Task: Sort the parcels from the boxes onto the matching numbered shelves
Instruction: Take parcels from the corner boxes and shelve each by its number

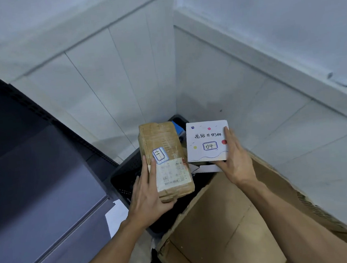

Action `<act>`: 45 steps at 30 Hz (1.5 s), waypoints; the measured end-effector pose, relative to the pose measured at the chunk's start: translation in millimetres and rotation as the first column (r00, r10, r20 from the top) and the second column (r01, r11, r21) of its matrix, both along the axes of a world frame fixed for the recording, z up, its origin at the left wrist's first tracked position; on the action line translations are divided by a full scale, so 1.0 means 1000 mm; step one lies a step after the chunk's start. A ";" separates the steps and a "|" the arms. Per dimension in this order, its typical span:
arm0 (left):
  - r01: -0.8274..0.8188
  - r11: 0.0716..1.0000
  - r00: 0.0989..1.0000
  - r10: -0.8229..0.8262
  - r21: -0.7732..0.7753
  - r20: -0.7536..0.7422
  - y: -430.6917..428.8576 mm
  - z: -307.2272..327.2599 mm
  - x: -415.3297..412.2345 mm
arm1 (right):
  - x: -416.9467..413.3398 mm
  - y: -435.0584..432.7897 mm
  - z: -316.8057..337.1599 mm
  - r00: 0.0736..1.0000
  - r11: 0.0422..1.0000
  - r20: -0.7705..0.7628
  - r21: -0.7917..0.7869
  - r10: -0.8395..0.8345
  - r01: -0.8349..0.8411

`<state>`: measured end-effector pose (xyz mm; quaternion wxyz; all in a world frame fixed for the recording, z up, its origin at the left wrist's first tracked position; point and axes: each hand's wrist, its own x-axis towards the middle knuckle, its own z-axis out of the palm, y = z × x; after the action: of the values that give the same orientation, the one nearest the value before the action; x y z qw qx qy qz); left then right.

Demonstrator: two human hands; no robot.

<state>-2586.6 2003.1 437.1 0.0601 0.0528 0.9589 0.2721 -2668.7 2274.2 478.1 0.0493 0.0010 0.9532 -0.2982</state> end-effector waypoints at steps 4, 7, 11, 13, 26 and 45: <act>0.009 1.000 1.000 -0.009 0.019 -0.022 0.006 0.032 0.004 | 0.006 0.008 0.031 0.999 0.999 -0.034 -0.041 0.008 -0.010; 0.032 0.999 0.998 -0.031 0.024 -0.052 0.011 0.055 0.004 | 0.009 0.016 0.054 0.998 0.998 -0.059 -0.057 0.018 -0.021; 0.050 0.999 0.997 -0.050 -0.004 -0.057 0.016 0.082 0.001 | 0.008 0.024 0.079 0.998 0.998 -0.059 -0.052 0.034 -0.037; 0.042 0.999 0.997 -0.043 -0.015 -0.061 0.017 0.096 0.001 | 0.006 0.026 0.090 0.996 0.997 -0.071 -0.063 0.047 -0.052; 0.010 0.999 0.992 -0.015 -0.040 -0.124 -0.018 0.155 0.053 | 0.036 -0.006 0.145 0.979 0.987 -0.132 -0.026 0.153 -0.158; -0.134 0.987 0.980 0.120 -0.083 -0.157 -0.097 0.211 0.275 | 0.236 -0.087 0.210 0.918 0.937 -0.188 0.090 0.349 -0.338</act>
<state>-2311.2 1906.0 647.8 -0.0282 0.0089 0.9737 0.2258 -2432.2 2186.8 688.3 0.0045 -0.1949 0.9466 -0.2570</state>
